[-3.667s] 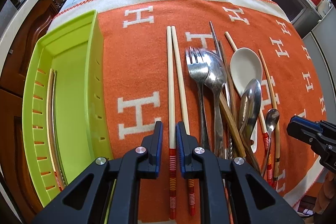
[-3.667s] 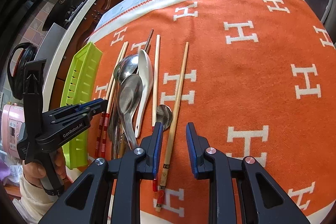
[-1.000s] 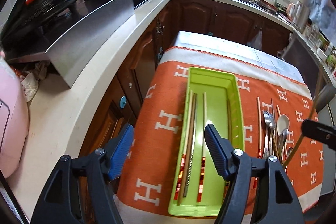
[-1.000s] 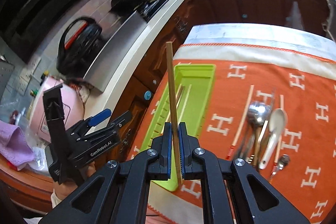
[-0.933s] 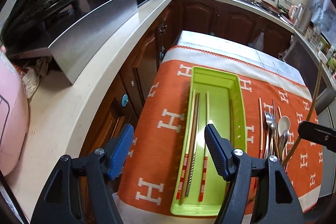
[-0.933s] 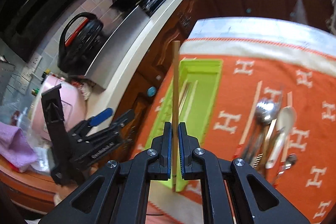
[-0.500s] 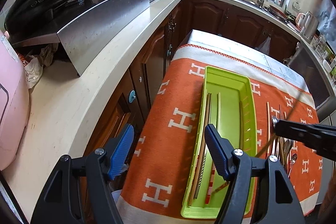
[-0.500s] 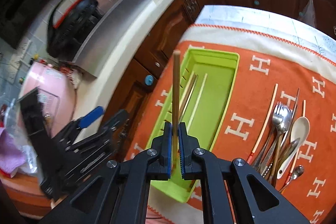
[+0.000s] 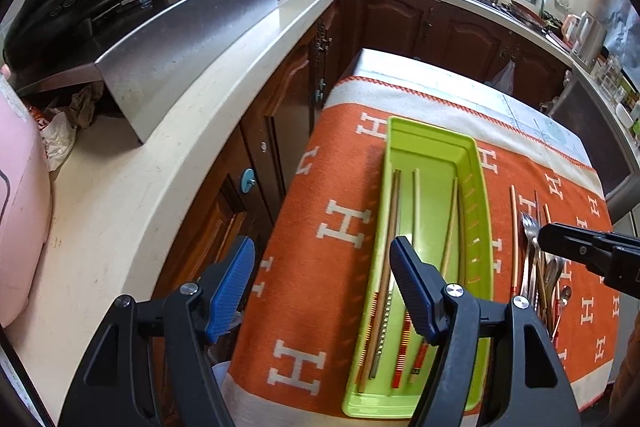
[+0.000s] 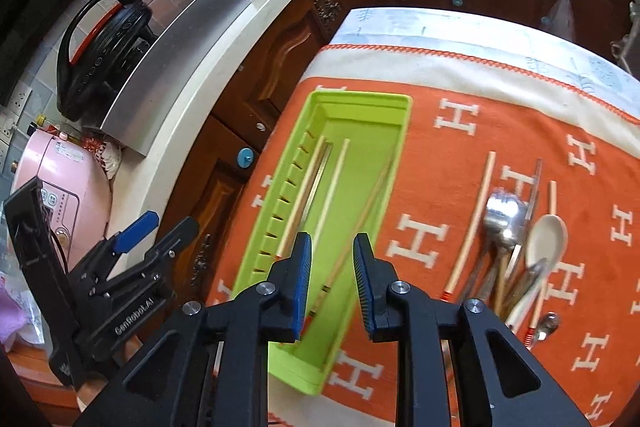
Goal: Organize utensils
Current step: 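Move both grippers back toward the remaining utensils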
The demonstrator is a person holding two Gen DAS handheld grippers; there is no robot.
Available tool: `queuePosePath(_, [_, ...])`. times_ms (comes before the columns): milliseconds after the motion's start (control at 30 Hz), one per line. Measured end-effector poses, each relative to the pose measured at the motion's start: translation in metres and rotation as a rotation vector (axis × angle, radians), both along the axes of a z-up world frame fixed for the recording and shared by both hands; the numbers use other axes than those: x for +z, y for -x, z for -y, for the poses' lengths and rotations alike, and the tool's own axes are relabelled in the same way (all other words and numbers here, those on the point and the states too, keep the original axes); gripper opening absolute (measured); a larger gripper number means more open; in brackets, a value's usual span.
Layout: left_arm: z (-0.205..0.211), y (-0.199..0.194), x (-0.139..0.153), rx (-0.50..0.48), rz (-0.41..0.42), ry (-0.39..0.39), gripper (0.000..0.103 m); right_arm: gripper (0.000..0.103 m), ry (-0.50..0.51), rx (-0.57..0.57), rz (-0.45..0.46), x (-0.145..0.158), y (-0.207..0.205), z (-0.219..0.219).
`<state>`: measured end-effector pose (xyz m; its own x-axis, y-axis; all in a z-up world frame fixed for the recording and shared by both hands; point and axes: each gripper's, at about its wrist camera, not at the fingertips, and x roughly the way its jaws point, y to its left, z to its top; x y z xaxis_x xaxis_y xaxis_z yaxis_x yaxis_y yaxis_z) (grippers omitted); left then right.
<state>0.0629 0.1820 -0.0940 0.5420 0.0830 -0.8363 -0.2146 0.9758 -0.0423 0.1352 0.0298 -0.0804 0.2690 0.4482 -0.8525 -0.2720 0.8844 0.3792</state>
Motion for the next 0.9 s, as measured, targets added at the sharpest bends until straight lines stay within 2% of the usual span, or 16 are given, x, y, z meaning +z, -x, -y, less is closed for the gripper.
queuePosePath(267, [0.031, -0.001, 0.006, -0.083, -0.004, 0.015, 0.069, 0.022, 0.023, -0.042, 0.016, 0.000, 0.022, 0.050])
queuePosePath(500, [0.079, -0.001, 0.011, -0.203, -0.019, 0.052, 0.069, 0.023, 0.028, -0.117, 0.039, 0.003, 0.045, 0.106])
queuePosePath(800, [0.142, -0.016, 0.010, -0.330, -0.041, 0.061, 0.069, 0.023, 0.034, -0.224, 0.091, 0.016, 0.060, 0.182])
queuePosePath(900, [0.159, -0.028, 0.003, -0.357, -0.063, 0.076, 0.065, 0.023, 0.032, -0.259, 0.095, 0.014, 0.062, 0.207])
